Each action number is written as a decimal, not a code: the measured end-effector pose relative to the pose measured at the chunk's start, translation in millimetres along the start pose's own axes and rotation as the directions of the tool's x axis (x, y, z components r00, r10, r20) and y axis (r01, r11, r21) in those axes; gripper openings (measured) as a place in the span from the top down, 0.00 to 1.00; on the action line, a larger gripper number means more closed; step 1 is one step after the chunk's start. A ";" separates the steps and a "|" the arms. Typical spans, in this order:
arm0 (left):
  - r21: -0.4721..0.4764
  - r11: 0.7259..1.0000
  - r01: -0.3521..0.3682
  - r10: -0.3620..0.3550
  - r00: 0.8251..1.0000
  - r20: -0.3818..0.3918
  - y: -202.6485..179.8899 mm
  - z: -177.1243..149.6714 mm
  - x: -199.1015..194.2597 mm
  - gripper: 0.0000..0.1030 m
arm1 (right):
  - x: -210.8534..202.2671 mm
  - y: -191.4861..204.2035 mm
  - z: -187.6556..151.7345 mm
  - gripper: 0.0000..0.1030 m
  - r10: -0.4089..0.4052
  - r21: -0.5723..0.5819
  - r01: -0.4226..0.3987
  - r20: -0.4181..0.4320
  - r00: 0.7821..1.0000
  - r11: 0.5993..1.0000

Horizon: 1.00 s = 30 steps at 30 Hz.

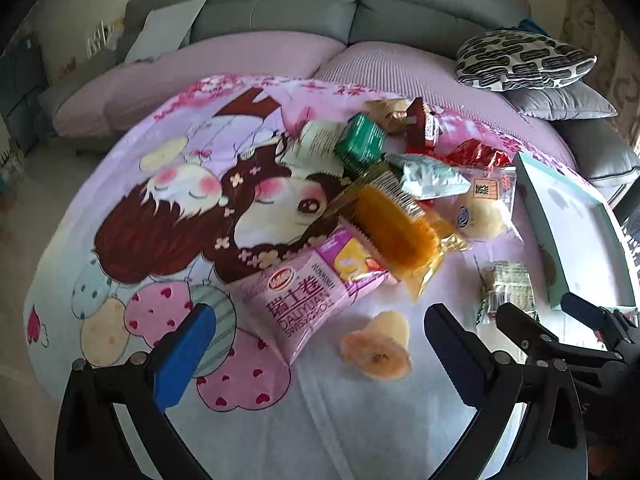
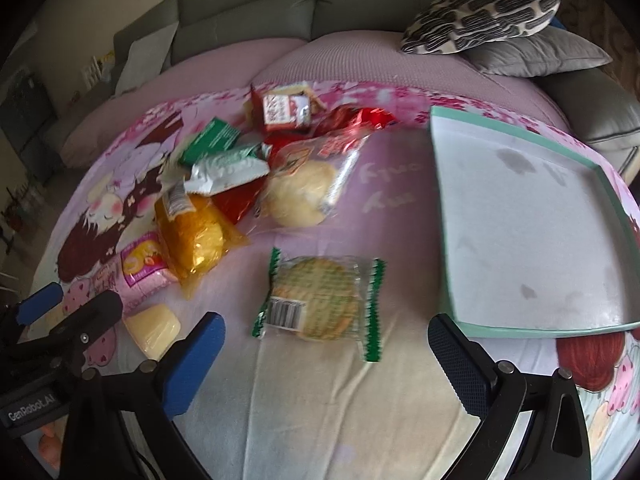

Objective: Organize snacks
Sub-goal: 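Grasp the round biscuit packet with the right tool while the left tool grasps the orange jelly cup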

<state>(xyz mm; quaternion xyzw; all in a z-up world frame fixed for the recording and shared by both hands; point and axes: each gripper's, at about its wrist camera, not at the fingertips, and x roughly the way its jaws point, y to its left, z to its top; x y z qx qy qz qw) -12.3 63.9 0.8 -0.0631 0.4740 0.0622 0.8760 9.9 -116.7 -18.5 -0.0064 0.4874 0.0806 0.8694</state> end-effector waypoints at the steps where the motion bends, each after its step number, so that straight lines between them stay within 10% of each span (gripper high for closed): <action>1: -0.004 1.000 0.003 -0.003 1.000 -0.006 1.2 -0.8 1.5 0.00 | 2.3 1.8 -0.3 0.00 0.003 -0.004 -0.003 -0.005 1.000 1.000; 30: -0.055 0.998 0.018 -0.021 0.998 -0.057 -7.1 -13.7 14.0 0.00 | 42.0 1.3 3.4 0.10 -0.035 -0.034 0.034 -0.043 0.998 0.999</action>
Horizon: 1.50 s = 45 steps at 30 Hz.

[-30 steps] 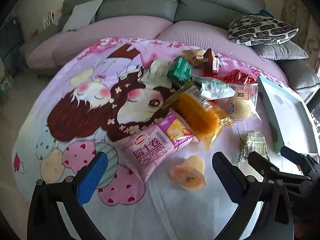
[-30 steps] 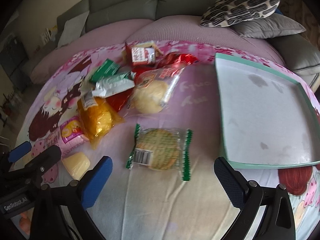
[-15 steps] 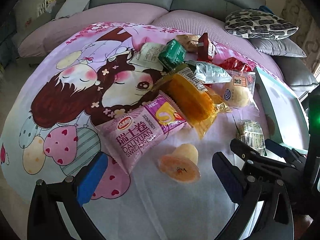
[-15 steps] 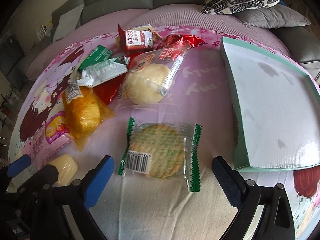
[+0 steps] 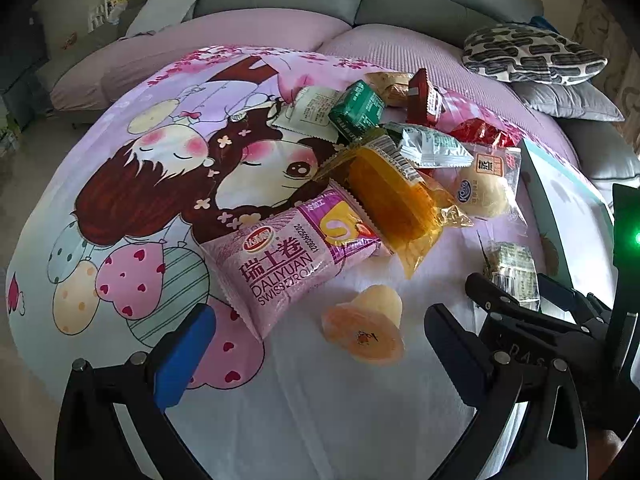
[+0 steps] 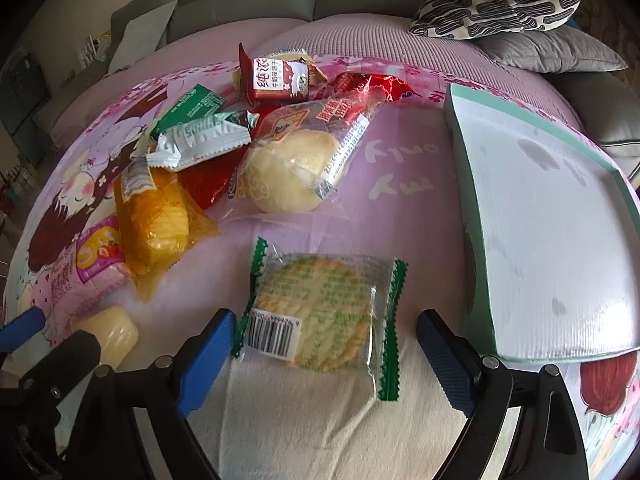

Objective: Organize snacks
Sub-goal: 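Grasp the round biscuit packet with the right tool while the left tool grasps the orange jelly cup, then carry the biscuit packet and jelly cup over the teal tray with both tools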

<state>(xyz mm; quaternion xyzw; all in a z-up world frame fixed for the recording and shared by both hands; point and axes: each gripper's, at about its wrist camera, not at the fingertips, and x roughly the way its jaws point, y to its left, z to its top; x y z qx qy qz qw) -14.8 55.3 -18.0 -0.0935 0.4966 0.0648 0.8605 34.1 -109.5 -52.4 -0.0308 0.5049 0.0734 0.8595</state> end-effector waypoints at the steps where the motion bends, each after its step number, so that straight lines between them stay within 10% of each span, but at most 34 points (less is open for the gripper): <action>1: -0.004 1.000 -0.002 0.002 1.000 0.006 0.3 -0.4 -1.1 0.00 | 0.4 -0.2 1.4 0.10 0.006 0.005 -0.006 0.003 1.000 1.000; 21: -0.039 0.999 -0.019 0.019 1.000 -0.011 -9.3 -3.5 -0.1 0.01 | -12.1 -22.7 -5.7 0.39 0.046 0.076 -0.046 -0.001 0.999 0.996; 39: -0.039 0.999 -0.014 0.013 1.000 -0.021 -22.7 -8.5 15.5 0.52 | -23.0 -33.7 -14.1 0.39 0.028 0.091 -0.026 -0.016 0.999 0.995; 45: -0.043 0.999 0.007 -0.007 1.000 -0.011 -22.2 -11.7 11.2 0.52 | -23.7 -32.3 -13.8 0.39 0.025 0.087 -0.023 -0.017 1.000 0.996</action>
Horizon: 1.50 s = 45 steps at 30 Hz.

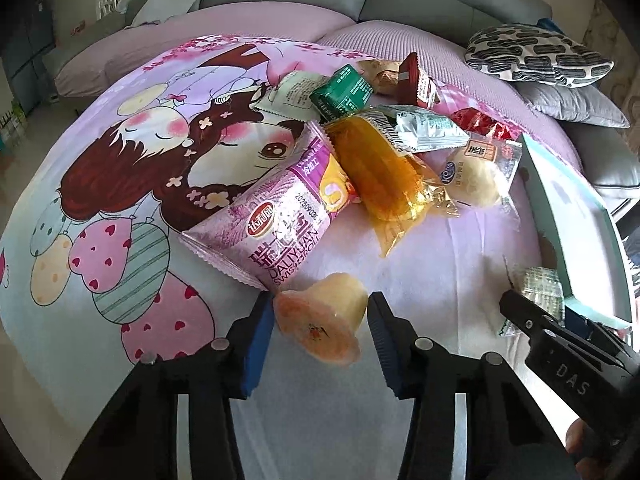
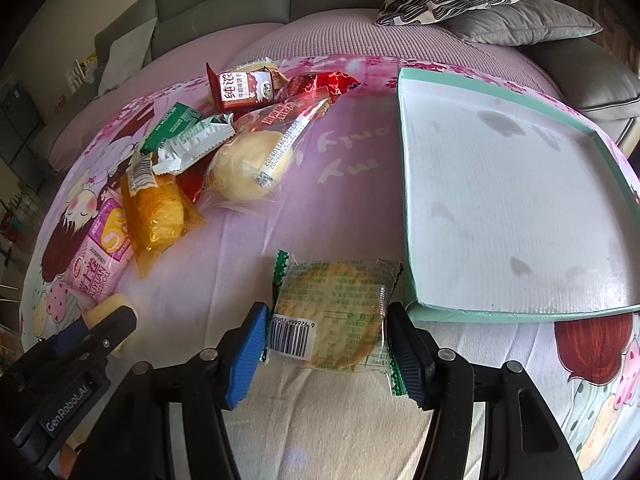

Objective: Organize snacks
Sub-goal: 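Carry the biscuit packet and jelly cup over the teal tray with both tools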

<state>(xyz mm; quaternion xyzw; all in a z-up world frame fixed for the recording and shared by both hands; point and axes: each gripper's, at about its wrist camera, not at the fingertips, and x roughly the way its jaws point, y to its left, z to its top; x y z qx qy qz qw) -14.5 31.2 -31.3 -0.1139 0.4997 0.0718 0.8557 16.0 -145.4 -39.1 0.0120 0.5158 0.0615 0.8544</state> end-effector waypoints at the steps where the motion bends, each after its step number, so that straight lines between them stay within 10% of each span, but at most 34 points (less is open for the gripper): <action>1: -0.001 1.000 0.004 -0.004 1.000 0.000 0.0 0.0 -0.8 0.52 | -0.1 0.0 -0.1 0.39 0.000 0.000 0.000 0.001 1.000 1.000; 27: 0.084 0.987 0.136 -0.144 0.984 0.100 -43.9 20.8 -43.3 0.52 | -56.9 -39.8 11.8 0.39 0.004 0.141 -0.033 0.201 0.980 0.989; 45: 0.347 0.871 0.347 -0.385 0.922 0.047 -194.5 62.3 -11.9 0.52 | -67.6 -150.1 21.0 0.39 -0.236 0.395 0.125 0.247 0.940 0.910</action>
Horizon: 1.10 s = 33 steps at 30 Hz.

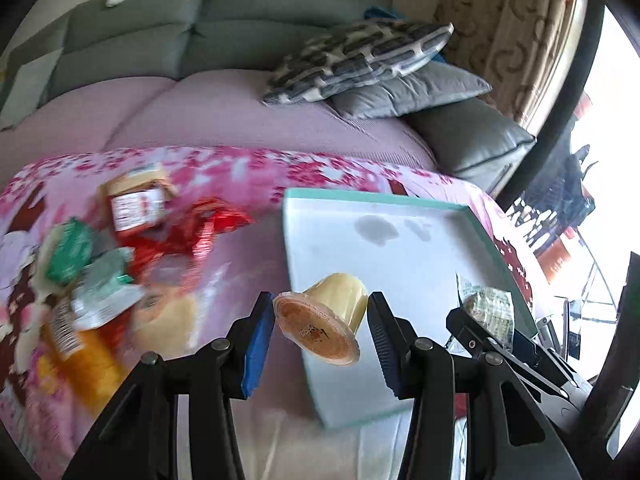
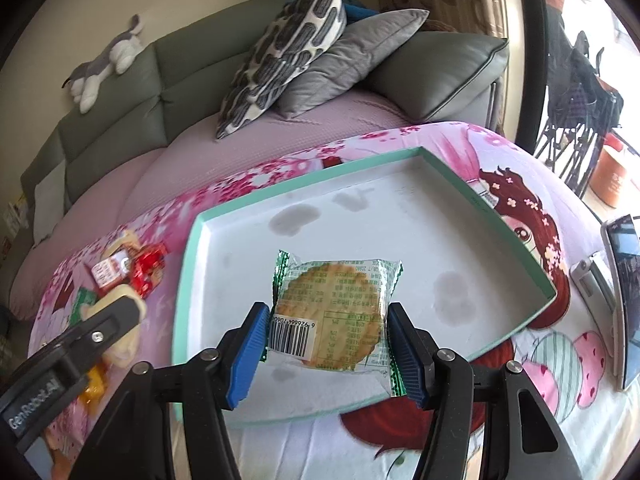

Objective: Organize snacks
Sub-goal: 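Carry the biscuit packet and jelly cup over the teal tray with both tools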

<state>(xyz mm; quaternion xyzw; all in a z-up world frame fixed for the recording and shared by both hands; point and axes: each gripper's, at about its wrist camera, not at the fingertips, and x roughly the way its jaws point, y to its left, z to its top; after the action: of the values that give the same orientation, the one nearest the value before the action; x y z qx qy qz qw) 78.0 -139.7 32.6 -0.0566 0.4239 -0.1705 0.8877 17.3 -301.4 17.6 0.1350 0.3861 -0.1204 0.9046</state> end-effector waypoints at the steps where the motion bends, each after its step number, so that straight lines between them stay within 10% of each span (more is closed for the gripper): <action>1: 0.003 1.000 0.011 -0.011 1.000 -0.004 -2.9 2.0 6.2 0.52 | 4.0 -2.8 2.2 0.39 -0.006 0.003 0.006 0.005 1.000 1.000; 33: 0.167 0.983 -0.079 0.090 0.994 -0.056 -41.2 6.1 96.8 0.52 | 39.3 -41.0 -3.0 0.39 -0.070 0.101 0.084 -0.131 0.989 0.991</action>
<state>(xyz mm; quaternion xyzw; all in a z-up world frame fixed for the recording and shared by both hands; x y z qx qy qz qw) 128.6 -212.4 -24.4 0.0406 0.4381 -0.1688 0.8820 28.6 -343.2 -19.4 0.1754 0.4409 -0.1669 0.8643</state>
